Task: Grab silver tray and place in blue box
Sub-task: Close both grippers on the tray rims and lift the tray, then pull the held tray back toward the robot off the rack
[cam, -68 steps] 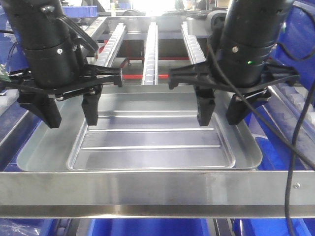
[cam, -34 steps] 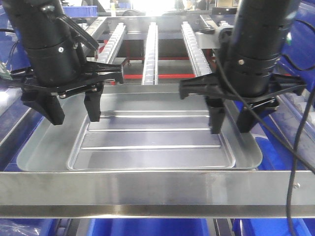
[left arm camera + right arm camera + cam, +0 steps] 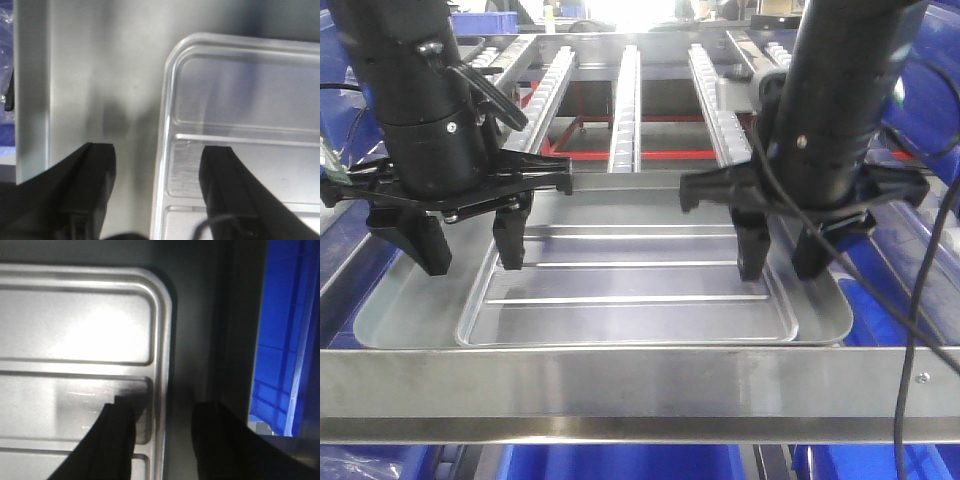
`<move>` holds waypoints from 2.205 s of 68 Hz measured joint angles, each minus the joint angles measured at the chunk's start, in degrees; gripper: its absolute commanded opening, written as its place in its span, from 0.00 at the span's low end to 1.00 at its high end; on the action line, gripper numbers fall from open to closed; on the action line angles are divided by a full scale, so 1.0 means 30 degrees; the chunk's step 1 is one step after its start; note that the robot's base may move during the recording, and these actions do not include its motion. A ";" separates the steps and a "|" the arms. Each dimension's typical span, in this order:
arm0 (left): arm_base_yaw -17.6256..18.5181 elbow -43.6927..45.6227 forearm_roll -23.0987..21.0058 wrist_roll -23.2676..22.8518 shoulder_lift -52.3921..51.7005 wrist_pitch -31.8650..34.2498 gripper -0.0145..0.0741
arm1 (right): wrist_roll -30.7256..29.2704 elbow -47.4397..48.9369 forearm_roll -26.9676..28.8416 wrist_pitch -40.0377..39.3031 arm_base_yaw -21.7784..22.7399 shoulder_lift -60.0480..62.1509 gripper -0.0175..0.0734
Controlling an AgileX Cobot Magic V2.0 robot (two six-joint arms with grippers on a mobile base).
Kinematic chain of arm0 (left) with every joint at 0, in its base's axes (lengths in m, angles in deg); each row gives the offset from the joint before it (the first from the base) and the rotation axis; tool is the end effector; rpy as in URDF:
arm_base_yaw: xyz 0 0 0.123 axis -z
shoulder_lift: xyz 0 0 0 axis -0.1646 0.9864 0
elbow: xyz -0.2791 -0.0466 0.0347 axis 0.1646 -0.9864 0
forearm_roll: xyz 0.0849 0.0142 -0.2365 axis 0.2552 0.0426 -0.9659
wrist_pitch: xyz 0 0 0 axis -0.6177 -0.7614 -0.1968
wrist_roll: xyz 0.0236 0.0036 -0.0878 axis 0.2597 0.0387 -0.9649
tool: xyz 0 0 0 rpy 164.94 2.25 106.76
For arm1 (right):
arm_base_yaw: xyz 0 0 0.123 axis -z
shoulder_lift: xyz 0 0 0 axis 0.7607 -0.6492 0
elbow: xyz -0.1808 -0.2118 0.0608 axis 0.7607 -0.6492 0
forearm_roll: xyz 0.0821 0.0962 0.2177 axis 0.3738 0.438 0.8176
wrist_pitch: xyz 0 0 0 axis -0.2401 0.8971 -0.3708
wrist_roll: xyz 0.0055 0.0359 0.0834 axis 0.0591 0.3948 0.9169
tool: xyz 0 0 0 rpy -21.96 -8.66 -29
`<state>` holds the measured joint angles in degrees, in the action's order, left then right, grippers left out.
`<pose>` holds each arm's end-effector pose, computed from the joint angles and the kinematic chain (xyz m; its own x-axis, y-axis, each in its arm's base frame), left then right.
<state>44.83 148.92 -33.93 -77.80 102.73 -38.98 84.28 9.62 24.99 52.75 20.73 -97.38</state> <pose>0.3043 -0.1972 0.2075 -0.9075 -0.0081 -0.4200 0.0311 0.9958 -0.0865 0.3180 0.1598 0.1915 -0.9039 0.0283 -0.4269 -0.0046 0.9971 0.0760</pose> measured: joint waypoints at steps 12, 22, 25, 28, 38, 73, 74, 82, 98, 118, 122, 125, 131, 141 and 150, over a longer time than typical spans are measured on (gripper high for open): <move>0.0000 0.0041 0.0035 0.0000 0.0523 0.0261 0.40 | 0.0000 0.0000 0.0000 -0.0160 0.0000 -0.0046 0.62; 0.0000 0.0076 -0.0001 0.0000 0.0911 0.0471 0.40 | 0.0000 0.0000 0.0034 -0.0230 0.0000 -0.0087 0.62; 0.0000 0.0076 -0.0001 0.0000 0.0942 0.0471 0.40 | 0.0000 0.0000 0.0101 -0.0230 0.0000 -0.0087 0.62; 0.0000 0.0104 -0.0001 0.0000 0.0956 0.0471 0.40 | 0.0000 0.0000 0.0200 -0.0230 0.0000 -0.0128 0.62; 0.0000 0.0192 -0.0132 0.0000 0.0986 0.0443 0.39 | 0.0000 0.0000 0.0536 -0.0230 0.0000 -0.0191 0.62; 0.0000 0.0232 -0.0561 0.0000 0.0986 -0.0184 0.12 | 0.0000 0.0039 0.0634 0.0059 0.0000 -0.0191 0.29; 0.0000 0.0232 -0.0561 0.0000 0.0986 -0.0215 0.11 | 0.0000 0.0039 0.0634 0.0059 0.0010 -0.0191 0.27; 0.0000 0.0240 -0.0561 0.0038 0.0986 -0.0290 0.06 | 0.0000 0.0039 0.0634 0.0095 0.0043 -0.0191 0.25; 0.0000 0.0409 -0.0603 0.0038 0.0986 -0.0526 0.06 | 0.0000 0.0113 0.0634 0.0134 0.0043 -0.0153 0.25; 0.0000 0.1393 -0.1050 0.0223 0.0115 -0.2771 0.06 | 0.0551 0.0113 0.0722 0.1053 0.0043 0.1672 0.26; 0.0000 0.1393 -0.1130 0.0235 -0.0308 -0.3025 0.06 | 0.0720 0.0113 0.0771 0.1252 0.0007 0.2138 0.26; 0.0000 0.1409 -0.1212 0.0235 -0.0724 -0.3362 0.06 | 0.0791 0.0113 0.0842 0.1570 -0.0089 0.2669 0.26; 0.0049 0.1409 -0.1346 0.0267 -0.1495 -0.4138 0.06 | 0.1224 0.0113 0.0884 0.2385 -0.0465 0.3324 0.26; 0.0620 0.1409 -0.1286 0.0386 -0.2532 -0.5863 0.06 | 0.2114 0.0113 0.0884 0.4139 -0.1744 0.3751 0.26; 0.1372 0.0719 -0.1074 0.0249 -0.3243 -0.6688 0.06 | 0.3286 0.0069 0.0809 0.5392 -0.2928 0.3794 0.26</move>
<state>48.95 151.07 -37.15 -77.05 93.00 -59.05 94.14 9.83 27.42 68.93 11.95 -86.00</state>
